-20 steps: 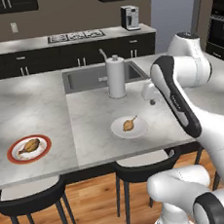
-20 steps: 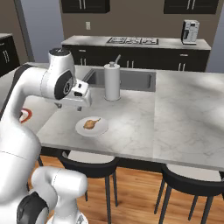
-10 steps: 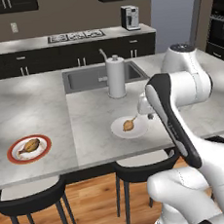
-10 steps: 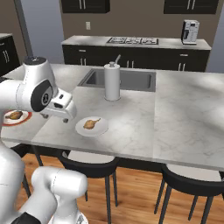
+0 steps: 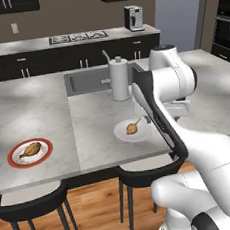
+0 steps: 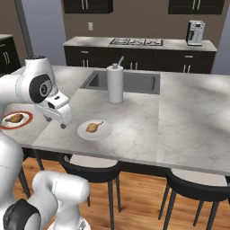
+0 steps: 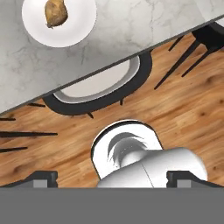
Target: Transport the chicken drumstick and onion to the fridge. Place the chicken drumstick on the rack containing meat and place the onion on the rack containing the vegetable, ensuring meats and vegetables are on different racks.
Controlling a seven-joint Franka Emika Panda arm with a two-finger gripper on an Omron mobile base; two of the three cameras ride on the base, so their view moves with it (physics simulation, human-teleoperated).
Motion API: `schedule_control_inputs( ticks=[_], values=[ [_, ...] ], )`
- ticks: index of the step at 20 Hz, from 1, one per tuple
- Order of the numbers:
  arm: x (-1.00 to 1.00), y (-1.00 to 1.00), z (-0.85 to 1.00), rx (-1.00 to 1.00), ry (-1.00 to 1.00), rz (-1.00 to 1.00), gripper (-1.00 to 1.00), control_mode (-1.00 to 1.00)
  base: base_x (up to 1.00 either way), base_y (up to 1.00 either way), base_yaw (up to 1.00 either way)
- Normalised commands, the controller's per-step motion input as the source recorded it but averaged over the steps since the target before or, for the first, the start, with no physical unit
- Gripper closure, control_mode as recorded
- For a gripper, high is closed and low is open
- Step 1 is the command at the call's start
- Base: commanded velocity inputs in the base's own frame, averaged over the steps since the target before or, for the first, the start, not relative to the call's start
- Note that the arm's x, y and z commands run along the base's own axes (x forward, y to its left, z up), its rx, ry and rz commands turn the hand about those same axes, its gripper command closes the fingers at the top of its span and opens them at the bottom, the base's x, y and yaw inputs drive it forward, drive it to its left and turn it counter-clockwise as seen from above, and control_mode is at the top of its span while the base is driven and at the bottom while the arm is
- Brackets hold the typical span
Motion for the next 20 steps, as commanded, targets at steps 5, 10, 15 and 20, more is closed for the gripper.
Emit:
schedule_control_inputs(
  ticks=[5,10,15,20],
  values=[
    [0.27,-0.12,-0.29,0.0,0.02,-0.08,-1.0,-1.0,0.0,0.0,0.0],
    [0.31,-0.09,-0.33,0.01,0.0,0.0,-1.0,-1.0,0.0,0.0,0.0],
    [0.57,-0.02,-0.43,0.03,0.0,0.0,-1.0,-1.0,0.0,0.0,0.0],
    [0.73,0.0,-0.41,0.0,0.01,0.0,-1.0,-1.0,0.0,0.0,0.0]
  ],
)
